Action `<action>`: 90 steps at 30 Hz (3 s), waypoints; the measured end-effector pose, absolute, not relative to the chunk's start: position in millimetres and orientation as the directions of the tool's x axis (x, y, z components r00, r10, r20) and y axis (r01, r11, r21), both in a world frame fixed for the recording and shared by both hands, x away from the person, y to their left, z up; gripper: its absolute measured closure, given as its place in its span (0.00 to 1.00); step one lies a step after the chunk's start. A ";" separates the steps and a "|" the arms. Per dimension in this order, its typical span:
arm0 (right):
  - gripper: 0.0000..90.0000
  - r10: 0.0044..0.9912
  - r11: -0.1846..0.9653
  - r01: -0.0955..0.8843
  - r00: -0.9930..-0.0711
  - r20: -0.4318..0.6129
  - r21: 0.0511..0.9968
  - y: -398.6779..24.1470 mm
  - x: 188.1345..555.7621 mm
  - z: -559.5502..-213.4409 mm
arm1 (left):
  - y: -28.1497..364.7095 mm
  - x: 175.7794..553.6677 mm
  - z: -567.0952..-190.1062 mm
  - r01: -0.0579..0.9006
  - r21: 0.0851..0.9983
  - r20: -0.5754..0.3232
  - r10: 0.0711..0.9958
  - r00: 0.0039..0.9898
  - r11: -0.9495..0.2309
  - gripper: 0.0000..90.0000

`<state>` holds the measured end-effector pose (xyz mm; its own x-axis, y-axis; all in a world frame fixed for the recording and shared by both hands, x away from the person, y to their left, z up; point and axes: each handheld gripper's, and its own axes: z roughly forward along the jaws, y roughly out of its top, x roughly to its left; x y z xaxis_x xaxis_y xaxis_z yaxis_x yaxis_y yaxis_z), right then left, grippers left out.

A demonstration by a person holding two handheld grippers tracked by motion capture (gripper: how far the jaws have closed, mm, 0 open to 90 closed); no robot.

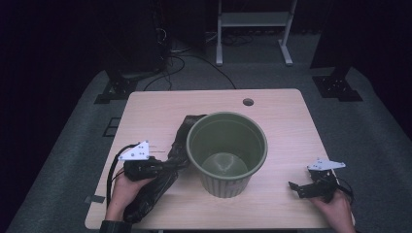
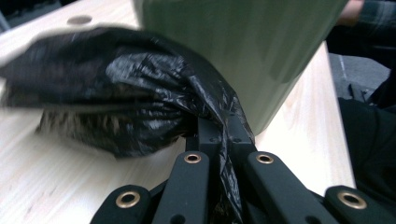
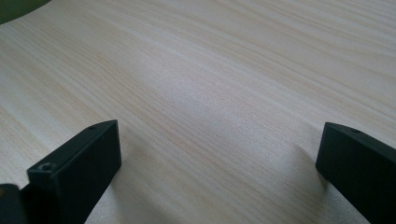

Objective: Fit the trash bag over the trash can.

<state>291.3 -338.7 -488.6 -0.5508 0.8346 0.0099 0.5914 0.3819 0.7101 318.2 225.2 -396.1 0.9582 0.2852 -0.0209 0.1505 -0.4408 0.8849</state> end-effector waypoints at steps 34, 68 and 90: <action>0.00 0.834 0.383 0.591 -0.551 0.009 0.710 -338.8 291.3 -488.6 | 200.2 298.8 -315.4 -0.046 0.958 0.073 0.083 0.994 -0.282 0.98; 0.00 0.834 0.383 0.591 -0.551 0.009 0.710 -338.8 292.0 -488.6 | 114.5 334.1 -225.6 -0.158 0.973 0.144 -0.094 0.985 -0.165 0.98; 0.00 0.834 0.383 0.591 -0.551 0.009 0.710 -338.7 292.3 -488.6 | 49.7 357.0 -199.5 -0.163 0.979 0.139 -0.186 0.973 -0.119 0.98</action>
